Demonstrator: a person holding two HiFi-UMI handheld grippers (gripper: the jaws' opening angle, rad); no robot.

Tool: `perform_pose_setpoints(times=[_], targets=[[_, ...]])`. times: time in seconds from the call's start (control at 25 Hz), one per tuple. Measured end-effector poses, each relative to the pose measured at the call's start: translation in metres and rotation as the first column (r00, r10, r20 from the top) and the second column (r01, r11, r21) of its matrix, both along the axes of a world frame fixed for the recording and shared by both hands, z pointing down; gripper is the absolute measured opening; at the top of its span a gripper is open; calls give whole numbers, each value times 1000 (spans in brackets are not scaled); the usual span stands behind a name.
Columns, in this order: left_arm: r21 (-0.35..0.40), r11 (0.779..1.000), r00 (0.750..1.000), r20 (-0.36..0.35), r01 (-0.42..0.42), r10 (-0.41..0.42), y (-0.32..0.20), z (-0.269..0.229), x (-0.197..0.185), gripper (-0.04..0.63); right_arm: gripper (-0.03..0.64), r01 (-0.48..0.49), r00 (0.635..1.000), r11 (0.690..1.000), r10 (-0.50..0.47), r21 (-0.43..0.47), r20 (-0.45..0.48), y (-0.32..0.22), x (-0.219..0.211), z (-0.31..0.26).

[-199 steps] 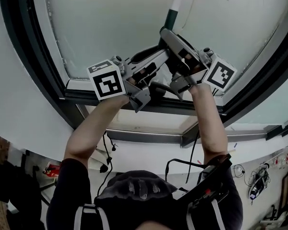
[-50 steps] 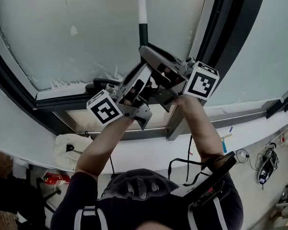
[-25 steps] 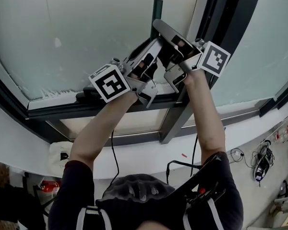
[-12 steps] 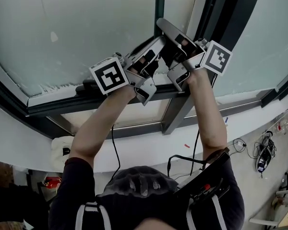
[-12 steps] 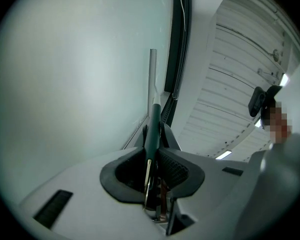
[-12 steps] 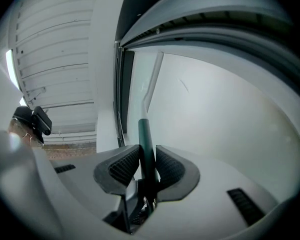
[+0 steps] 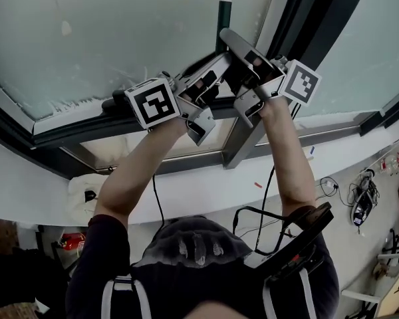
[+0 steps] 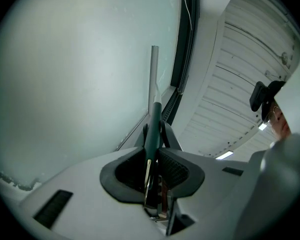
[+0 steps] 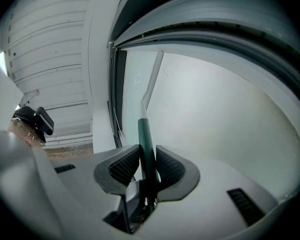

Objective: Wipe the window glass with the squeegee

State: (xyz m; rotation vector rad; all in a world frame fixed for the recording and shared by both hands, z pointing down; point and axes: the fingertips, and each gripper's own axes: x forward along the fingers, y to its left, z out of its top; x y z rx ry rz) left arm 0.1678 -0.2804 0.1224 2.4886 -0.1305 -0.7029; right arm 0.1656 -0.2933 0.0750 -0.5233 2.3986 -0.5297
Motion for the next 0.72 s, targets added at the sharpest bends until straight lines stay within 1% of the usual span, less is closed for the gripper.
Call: perform_pose_setpoints(times=[0.28,0.36,0.4,0.52,0.64,0.72], targets=[[-30,1000,999,51,-8,10,10,23,-7,94,98,-20,1000,999,21,-42,22,10,-5,22],[-16,1000,998,61,-15,16,12,29,-9,94,98,-32,999,998,34,-58,25,12,-6,31],[-14,1000,998,61,-22,23,13,32,-9,94,98,-40,999,997,42,-66,26,12,-6,35],[-57,997,996,62,-59,62,18,45,-9,94,98,-68,997,994,70,-86,25,15,-6,46],[-48,996,995,73,-71,74,21,54,-10,94,98,-91,995,991,93,-101,20,18,-7,58],[-59,995,994,75,-79,83,23,62,-11,94,98,-100,995,988,103,-117,19,19,-8,66]])
